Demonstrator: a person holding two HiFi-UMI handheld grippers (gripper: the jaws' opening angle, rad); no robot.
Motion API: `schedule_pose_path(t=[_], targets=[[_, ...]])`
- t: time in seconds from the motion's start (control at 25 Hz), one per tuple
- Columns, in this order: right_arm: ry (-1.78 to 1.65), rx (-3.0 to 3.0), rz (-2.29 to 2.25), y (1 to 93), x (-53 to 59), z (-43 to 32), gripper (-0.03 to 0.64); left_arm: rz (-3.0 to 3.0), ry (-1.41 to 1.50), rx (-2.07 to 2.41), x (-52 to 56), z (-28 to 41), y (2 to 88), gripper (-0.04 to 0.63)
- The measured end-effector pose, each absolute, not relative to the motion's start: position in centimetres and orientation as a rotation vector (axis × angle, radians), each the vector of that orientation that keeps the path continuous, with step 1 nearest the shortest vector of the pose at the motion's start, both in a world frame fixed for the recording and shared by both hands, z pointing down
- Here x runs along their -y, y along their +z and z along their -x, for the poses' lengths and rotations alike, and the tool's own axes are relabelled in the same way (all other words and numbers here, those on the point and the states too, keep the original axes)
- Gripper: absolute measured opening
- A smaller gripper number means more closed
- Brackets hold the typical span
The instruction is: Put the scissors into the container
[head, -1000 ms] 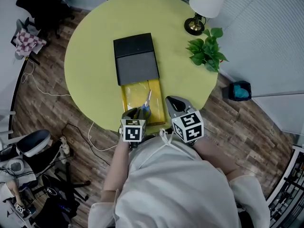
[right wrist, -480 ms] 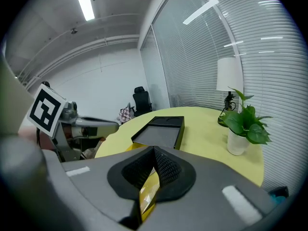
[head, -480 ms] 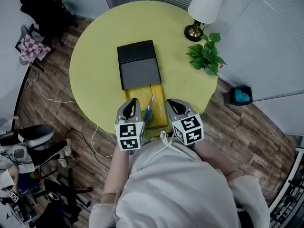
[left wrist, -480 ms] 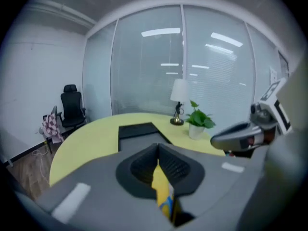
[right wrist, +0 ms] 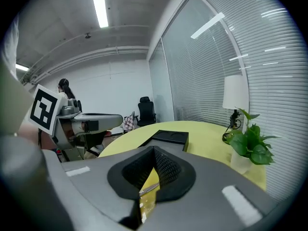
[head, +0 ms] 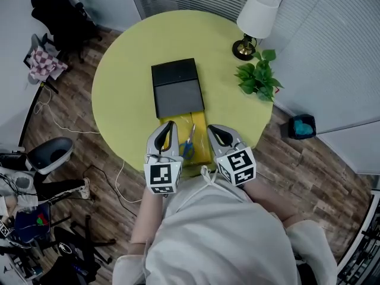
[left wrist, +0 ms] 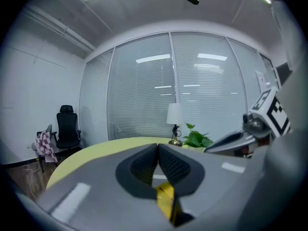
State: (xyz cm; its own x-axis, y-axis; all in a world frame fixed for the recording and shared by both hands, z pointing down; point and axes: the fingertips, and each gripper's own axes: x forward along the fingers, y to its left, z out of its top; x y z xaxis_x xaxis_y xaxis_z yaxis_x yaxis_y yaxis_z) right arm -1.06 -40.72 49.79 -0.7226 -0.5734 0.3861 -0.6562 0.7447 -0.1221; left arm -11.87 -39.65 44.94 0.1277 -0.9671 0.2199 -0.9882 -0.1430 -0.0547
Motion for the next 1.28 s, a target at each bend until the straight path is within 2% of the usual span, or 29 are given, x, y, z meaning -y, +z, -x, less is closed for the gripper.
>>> schedule_pose_path(t=[1.28], targets=[[0.318,2.582,-0.929,50.3,39.6,0.9,0.0,-2.29,0.369,1.844,38.8,10.4,46.8,0.008]])
